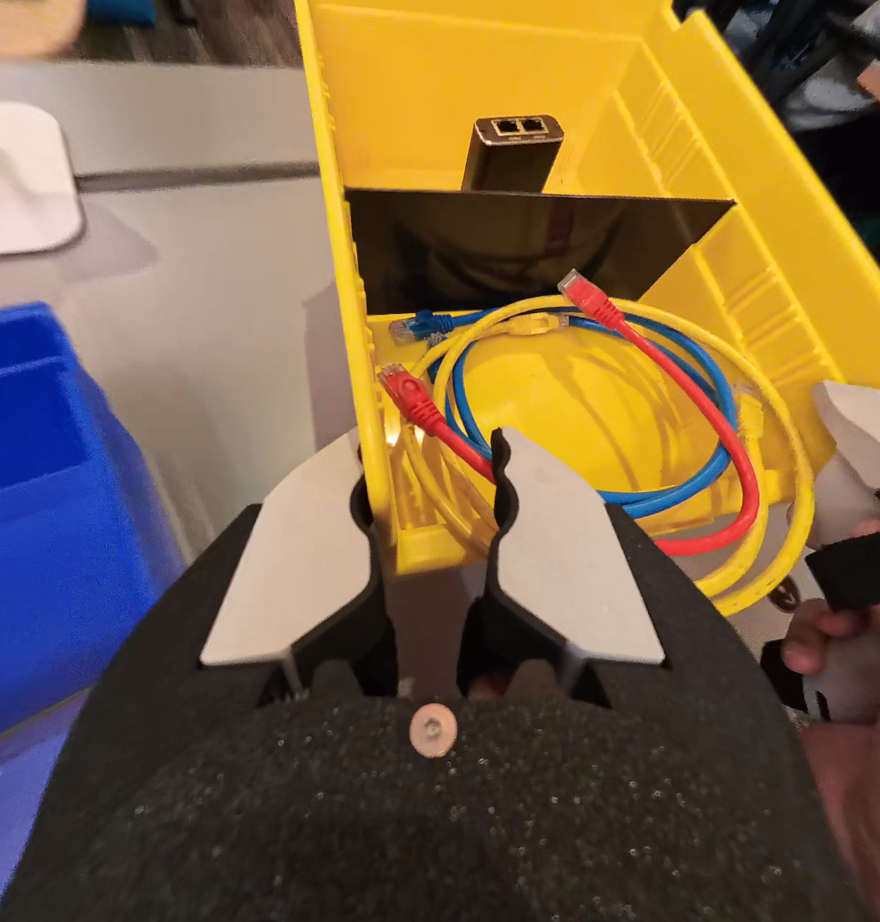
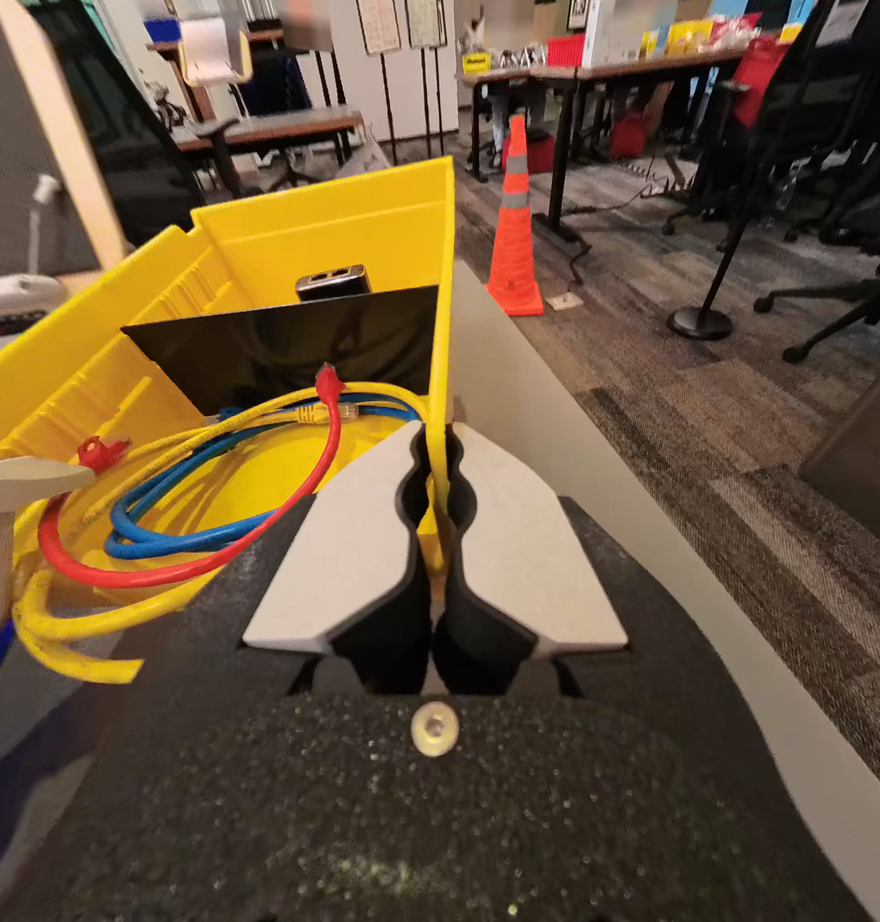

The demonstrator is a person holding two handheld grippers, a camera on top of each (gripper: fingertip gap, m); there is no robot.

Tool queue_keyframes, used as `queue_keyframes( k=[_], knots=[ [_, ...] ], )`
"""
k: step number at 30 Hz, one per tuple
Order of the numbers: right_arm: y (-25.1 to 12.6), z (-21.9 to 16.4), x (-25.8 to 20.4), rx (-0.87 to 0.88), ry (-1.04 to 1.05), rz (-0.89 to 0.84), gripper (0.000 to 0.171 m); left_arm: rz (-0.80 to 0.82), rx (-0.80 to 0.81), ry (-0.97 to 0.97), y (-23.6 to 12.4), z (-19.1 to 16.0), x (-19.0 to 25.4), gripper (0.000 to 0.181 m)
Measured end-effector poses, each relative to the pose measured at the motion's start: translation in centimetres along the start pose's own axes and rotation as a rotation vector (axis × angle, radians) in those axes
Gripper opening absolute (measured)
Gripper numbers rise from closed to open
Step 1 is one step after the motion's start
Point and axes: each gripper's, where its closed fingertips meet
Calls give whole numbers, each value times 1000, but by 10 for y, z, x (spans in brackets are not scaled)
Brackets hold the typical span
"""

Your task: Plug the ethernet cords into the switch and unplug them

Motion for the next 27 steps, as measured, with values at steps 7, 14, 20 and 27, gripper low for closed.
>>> queue_keyframes(
  k=[7,14,20,27],
  knots=[
    [-26,61,-119,125,-5,118,5,77,179,18,-98,55,-87,46],
    [-49,67,-327,128,17,339,5,260,249,-24,-224,58,-258,46],
    [-62,25,-492,39,80,472,5,398,223,-86,-303,17,-398,48],
    [-52,-58,-582,-125,8,472,5,412,163,-115,-307,-37,-496,50]
  ],
)
Point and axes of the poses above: each gripper's, where its closed fingertips meet, y out along the fingers, z out of its top, x = y × z across the jaws, and after that the axes turned 2 degrees about -x, right-handed
